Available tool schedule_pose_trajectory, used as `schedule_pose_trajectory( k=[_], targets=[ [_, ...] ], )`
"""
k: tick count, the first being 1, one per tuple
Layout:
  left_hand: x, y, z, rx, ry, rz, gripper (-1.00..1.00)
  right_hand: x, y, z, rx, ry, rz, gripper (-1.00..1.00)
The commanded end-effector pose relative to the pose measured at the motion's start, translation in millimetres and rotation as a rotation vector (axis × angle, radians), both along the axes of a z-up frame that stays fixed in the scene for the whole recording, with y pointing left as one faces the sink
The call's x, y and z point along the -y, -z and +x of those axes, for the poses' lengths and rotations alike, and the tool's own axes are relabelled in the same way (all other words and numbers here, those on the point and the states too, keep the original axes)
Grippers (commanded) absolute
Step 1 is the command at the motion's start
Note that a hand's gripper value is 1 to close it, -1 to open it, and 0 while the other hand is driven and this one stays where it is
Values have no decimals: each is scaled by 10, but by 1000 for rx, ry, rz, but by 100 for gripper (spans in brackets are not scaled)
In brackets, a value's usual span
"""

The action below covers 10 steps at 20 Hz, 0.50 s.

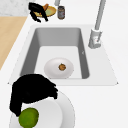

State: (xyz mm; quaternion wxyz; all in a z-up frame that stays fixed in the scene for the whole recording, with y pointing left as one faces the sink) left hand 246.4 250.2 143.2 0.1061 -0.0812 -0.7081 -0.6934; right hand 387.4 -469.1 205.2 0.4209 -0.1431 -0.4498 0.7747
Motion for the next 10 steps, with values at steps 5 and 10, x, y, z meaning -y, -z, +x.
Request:
schedule_pose_trajectory(
  k=[5, 10],
  targets=[
    [0, 0, 0, 0, 0, 0, 0, -74, -146, -109, 38, 165, -5, -100],
    [0, 0, 0, 0, 0, 0, 0, -284, -143, -295, 86, 133, -61, -100]
  ],
)
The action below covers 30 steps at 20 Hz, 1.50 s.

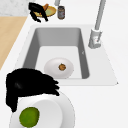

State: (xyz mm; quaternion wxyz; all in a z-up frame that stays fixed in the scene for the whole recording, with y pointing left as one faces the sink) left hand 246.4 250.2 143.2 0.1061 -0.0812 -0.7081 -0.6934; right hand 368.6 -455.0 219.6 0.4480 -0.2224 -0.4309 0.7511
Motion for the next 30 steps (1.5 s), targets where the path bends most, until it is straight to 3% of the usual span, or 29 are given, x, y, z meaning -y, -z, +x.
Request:
schedule_pose_trajectory(
  k=[1, 6, 8, 10, 15, 24, 26, 30],
  targets=[
    [0, 0, 0, 0, 0, 0, 0, -144, 0, -130, 1, 0, 0, -100],
    [0, 0, 0, 0, 0, 0, 0, -239, 2, -190, -6, 1, 3, -100],
    [0, 0, 0, 0, 0, 0, 0, -348, 3, -179, -26, 28, -3, -100],
    [0, 0, 0, 0, 0, 0, 0, -387, -69, -241, 1, 82, -9, -100],
    [0, 0, 0, 0, 0, 0, 0, -600, -84, -354, 37, 108, -31, -100],
    [0, 0, 0, 0, 0, 0, 0, -908, -112, -861, 83, 80, -37, -100],
    [0, 0, 0, 0, 0, 0, 0, -938, -112, -893, 76, 151, -49, -100],
    [0, 0, 0, 0, 0, 0, 0, -1177, -85, -976, 60, 121, -57, -100]
  ],
)
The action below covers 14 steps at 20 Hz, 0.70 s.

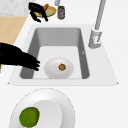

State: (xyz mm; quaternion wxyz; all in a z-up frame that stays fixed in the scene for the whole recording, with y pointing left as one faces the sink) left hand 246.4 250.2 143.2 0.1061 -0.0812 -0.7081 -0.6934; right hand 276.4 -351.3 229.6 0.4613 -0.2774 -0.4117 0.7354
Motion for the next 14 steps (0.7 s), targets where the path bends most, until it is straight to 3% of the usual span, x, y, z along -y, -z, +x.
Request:
schedule_pose_trajectory(
  k=[1, 5, 8, 10, 14],
  targets=[
    [0, 0, 0, 0, 0, 0, 0, -188, 29, -85, 0, 26, 0, -100],
    [0, 0, 0, 0, 0, 0, 0, -505, 37, -166, 6, -3, -15, -100],
    [0, 0, 0, 0, 0, 0, 0, -721, 47, -210, 16, 6, -26, -100],
    [0, 0, 0, 0, 0, 0, 0, -787, 88, -242, 4, 45, -19, -100],
    [0, 0, 0, 0, 0, 0, 0, -854, 150, -536, 77, 37, 70, -100]
  ],
)
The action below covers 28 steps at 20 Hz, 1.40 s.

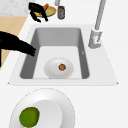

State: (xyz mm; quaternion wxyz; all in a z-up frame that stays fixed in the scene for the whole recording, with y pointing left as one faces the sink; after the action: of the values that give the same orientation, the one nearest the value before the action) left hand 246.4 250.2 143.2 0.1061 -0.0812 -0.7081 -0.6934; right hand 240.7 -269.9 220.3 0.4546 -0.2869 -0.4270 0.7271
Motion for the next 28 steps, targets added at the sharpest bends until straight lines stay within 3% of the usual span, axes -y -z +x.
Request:
schedule_pose_trajectory(
  k=[1, 4, 6, 11, 26, 28],
  targets=[
    [0, 0, 0, 0, 0, 0, 0, -61, 70, -241, 53, 33, 73, -100],
    [0, 0, 0, 0, 0, 0, 0, -134, 130, -322, 92, 66, 122, -100],
    [0, 0, 0, 0, 0, 0, 0, -119, 185, -266, 79, 114, 114, -100],
    [0, 0, 0, 0, 0, 0, 0, -182, 243, -280, 77, 165, 136, -100],
    [0, 0, 0, 0, 0, 0, 0, -186, 240, -306, 88, 406, 71, -100],
    [0, 0, 0, 0, 0, 0, 0, -182, 229, -227, 79, 396, 72, -100]
  ],
)
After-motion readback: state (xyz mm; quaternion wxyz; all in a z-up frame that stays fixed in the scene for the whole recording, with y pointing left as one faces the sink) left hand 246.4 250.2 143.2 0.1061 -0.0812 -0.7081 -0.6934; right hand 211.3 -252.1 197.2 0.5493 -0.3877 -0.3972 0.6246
